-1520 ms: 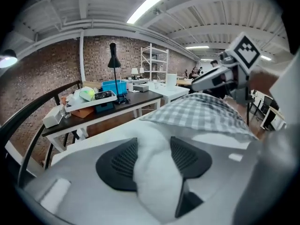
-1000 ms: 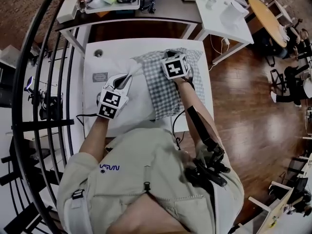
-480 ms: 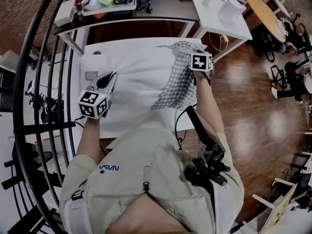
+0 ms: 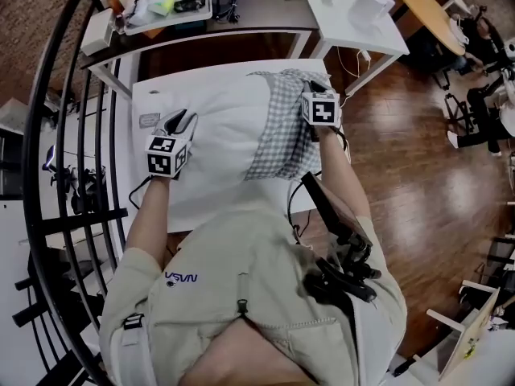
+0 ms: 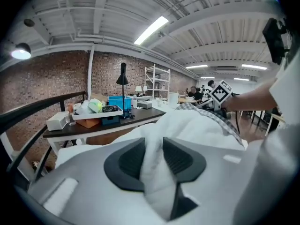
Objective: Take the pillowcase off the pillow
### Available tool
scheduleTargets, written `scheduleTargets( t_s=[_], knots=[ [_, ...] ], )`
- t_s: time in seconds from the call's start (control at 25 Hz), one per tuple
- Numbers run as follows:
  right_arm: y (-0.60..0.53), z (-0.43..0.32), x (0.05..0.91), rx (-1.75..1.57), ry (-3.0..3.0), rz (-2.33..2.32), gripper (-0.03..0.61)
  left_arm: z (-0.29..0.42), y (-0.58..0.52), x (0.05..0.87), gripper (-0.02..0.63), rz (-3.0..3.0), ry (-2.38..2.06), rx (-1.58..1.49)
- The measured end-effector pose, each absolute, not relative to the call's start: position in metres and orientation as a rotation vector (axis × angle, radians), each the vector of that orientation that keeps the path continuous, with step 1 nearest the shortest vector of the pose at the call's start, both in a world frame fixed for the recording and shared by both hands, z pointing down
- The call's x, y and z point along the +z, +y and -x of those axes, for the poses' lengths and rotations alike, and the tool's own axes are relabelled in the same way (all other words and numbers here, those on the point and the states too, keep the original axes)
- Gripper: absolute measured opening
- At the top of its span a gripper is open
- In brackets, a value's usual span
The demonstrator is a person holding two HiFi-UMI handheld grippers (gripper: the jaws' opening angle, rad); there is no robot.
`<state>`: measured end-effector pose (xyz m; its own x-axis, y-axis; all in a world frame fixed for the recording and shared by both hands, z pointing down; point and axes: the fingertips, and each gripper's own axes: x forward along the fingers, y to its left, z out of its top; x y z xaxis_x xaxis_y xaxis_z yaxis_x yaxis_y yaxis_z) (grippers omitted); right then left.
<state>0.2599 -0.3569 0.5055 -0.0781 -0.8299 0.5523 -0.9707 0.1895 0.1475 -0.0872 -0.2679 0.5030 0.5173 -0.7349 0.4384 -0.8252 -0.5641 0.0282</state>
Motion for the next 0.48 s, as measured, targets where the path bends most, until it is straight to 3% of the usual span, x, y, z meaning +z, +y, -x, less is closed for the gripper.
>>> scheduleTargets(
  t_s=[0.08, 0.28, 0.48],
  knots=[
    [-0.345, -0.249, 0.486, 0.319, -2.036, -1.693, 0.057, 0.082, -0.263, 0.486, 0.152, -2.587, -1.354, 0.618],
    [-0.274, -0.224, 0.448, 0.289, -2.195, -1.752, 0.071, 0.055, -0.209, 0.439, 0.152, -2.753, -1.299, 0.689],
    [-0.172, -0.203, 0.465, 0.36, -2.183, -1.743, 0.071, 0.031, -0.141, 0.471, 0.201, -2.744, -1.139, 0.817]
  ],
)
